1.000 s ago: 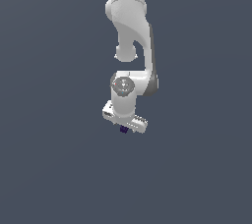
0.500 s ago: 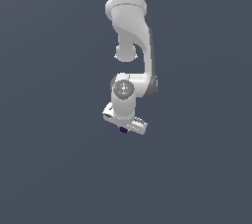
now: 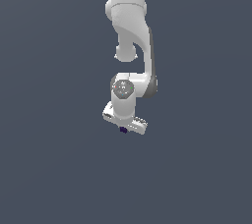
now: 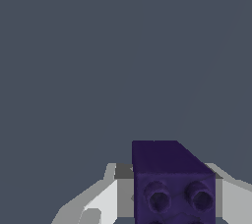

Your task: Pick up the object and move it to a goal position.

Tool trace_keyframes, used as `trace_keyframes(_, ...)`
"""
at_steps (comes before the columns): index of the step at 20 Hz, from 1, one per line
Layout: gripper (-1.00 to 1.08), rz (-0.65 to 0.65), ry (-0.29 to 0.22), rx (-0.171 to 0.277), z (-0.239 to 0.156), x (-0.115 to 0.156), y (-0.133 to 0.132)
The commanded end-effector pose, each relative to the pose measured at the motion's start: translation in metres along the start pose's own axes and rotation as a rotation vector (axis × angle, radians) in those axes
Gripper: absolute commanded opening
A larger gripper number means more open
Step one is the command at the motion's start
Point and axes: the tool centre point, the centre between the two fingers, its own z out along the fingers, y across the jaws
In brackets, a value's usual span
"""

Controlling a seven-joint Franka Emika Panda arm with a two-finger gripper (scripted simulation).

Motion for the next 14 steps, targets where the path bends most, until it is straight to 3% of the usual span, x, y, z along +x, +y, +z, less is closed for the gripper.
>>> trace_keyframes(1, -1.00, 0.000, 0.001, 0.000, -0.005, 0.000, 0.001)
trace_keyframes(8, -1.00, 0.000, 0.001, 0.001, -0.041, 0.001, 0.007)
trace_keyframes(14, -1.00, 0.000, 0.001, 0.001, -0.097, 0.002, 0.017)
